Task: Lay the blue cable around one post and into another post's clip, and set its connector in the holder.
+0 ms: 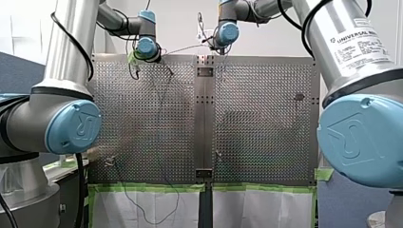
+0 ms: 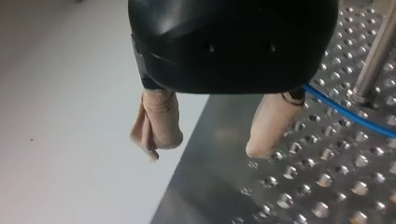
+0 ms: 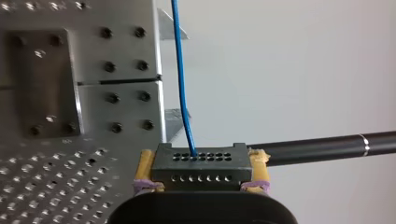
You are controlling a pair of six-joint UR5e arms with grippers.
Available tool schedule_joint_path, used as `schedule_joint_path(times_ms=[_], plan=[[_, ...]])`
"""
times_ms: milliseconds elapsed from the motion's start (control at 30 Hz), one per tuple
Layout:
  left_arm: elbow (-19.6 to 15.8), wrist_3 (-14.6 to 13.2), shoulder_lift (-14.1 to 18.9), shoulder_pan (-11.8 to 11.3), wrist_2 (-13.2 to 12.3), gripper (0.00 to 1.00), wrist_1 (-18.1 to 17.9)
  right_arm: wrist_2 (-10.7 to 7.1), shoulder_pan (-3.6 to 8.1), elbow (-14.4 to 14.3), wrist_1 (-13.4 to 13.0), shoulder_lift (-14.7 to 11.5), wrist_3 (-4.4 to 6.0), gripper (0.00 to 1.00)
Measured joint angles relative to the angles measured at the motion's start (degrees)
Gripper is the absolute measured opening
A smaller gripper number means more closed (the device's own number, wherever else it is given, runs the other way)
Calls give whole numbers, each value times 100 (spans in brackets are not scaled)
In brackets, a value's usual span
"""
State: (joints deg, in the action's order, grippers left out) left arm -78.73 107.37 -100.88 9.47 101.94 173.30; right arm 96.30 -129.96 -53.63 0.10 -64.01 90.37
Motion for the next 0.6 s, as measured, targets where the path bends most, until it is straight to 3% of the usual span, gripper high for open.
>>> schedule_joint_path(times_ms=[333,433,600], plan=[[-262,73,-5,49,89,100,-52,77,102,499,423,119,-52,0],[-357,77,-5,81,91,100,-68,169,124,497,469,139,-71,0],[-526,140,-5,129,96,100,-167,242,162,312,314,144,-68,0]])
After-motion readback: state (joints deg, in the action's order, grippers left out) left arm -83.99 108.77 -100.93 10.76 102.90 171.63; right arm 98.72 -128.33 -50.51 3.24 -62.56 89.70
